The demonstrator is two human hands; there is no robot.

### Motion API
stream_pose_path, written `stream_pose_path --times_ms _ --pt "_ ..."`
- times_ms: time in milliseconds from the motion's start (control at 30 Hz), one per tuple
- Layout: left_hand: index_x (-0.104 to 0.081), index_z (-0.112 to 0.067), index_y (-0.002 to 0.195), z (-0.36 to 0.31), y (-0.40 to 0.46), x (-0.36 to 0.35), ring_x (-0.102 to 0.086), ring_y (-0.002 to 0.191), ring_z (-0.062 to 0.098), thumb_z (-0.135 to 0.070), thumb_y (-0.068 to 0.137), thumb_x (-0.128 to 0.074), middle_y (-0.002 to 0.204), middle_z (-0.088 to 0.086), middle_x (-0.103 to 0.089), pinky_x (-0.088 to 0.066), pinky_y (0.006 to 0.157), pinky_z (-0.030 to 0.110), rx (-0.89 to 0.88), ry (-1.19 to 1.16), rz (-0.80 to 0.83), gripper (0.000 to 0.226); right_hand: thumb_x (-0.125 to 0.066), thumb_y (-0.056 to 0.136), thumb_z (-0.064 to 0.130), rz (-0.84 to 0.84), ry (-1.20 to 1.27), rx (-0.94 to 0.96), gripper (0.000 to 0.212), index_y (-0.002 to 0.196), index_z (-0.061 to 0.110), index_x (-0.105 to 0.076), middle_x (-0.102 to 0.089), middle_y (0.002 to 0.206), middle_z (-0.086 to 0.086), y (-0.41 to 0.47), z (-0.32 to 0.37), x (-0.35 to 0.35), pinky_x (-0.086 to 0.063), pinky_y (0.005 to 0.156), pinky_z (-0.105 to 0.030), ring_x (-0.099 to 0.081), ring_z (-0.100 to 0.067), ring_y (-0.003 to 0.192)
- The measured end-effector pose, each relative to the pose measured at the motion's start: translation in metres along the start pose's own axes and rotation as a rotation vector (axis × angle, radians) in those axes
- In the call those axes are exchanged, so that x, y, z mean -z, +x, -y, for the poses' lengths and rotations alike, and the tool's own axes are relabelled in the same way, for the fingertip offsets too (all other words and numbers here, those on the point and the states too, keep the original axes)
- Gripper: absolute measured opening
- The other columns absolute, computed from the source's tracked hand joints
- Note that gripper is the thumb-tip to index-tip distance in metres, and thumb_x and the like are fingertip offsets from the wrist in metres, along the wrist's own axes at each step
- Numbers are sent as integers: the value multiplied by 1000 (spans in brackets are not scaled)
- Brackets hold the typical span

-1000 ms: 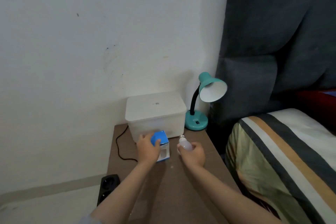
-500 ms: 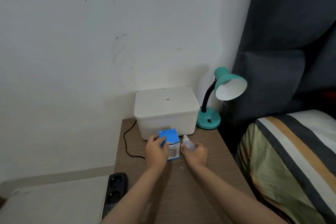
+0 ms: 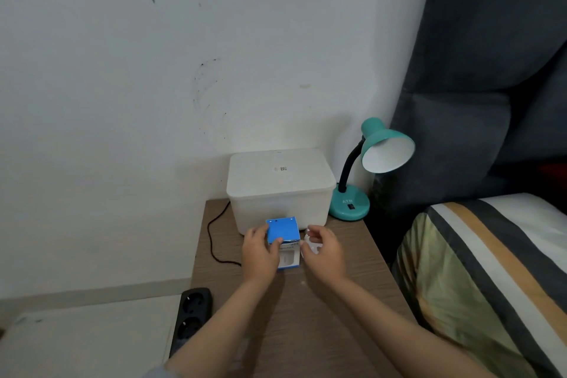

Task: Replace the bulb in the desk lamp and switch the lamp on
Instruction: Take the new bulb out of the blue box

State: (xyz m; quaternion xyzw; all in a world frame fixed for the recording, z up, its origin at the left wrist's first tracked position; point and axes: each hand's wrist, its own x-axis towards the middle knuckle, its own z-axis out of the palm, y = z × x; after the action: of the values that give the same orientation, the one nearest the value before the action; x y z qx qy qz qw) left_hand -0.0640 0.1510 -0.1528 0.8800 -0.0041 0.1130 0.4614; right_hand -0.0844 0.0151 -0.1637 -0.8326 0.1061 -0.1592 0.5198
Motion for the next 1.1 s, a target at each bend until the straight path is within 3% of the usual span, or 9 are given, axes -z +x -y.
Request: stream_pose_path --times_ms 133,233,333,467,533,700,833,933,1100 --pt "-59 -6 113 4 1 2 -55 103 23 -20 82 -67 111 13 -58 -43 81 27 39 -33 8 35 -67 83 11 120 41 -28 32 115 10 -60 -61 112 -3 3 3 -6 -43 68 -7 -59 -6 90" --pt "-59 -6 115 5 0 4 -53 102 19 -17 84 -66 113 11 -58 -41 80 24 63 -44 44 34 -66 84 10 176 64 -24 32 115 14 -61 -61 114 -2 2 6 -9 -46 69 -8 -59 -4 92" --pt "-58 -9 115 5 -2 6 -55 100 16 -13 81 -69 113 8 -60 -42 79 24 55 -91 33 36 -65 82 5 175 119 -14 36 117 15 -60 -63 113 -2 -1 7 -9 -54 80 -22 -61 -9 95" --pt "-53 -13 122 8 -5 10 -54 102 15 -9 77 -72 115 5 -57 -45 86 26 46 -143 40 48 -64 82 2 215 187 24 47 123 23 -54 -60 109 -1 -6 10 -4 -51 70 -10 -60 -9 93" --pt "-51 -16 125 8 -7 14 -54 106 17 -10 77 -73 115 1 -52 -47 90 29 19 -144 68 53 -66 83 8 241 137 47 55 132 25 -47 -59 109 -3 -6 10 -2 -50 67 -11 -60 -10 91" --pt "-36 -20 139 10 -8 28 -46 115 11 -11 79 -71 124 -5 -44 -44 94 25 -15 -180 257 71 -64 87 19 334 17 84 69 144 34 -28 -51 78 3 -2 16 3 -48 63 -22 -50 -11 67" --pt "-27 -26 144 16 0 34 -45 120 16 -18 78 -73 134 2 -42 -49 97 34 -6 -119 380 81 -59 90 22 388 -55 70 69 146 36 -22 -49 67 1 3 22 7 -45 60 -21 -47 -10 63" --pt "-26 -24 144 17 6 37 -44 120 19 -22 78 -73 129 2 -39 -47 99 38 4 -78 425 82 -58 91 22 383 -98 64 65 145 34 -25 -52 70 4 5 26 8 -43 59 -14 -49 -7 64" --pt "-25 -18 145 20 14 37 -44 121 19 -23 76 -75 123 -2 -35 -43 102 35 19 -71 477 84 -66 84 19 235 -189 201 48 130 19 -53 -60 92 3 4 31 11 -41 67 -10 -52 -3 71"
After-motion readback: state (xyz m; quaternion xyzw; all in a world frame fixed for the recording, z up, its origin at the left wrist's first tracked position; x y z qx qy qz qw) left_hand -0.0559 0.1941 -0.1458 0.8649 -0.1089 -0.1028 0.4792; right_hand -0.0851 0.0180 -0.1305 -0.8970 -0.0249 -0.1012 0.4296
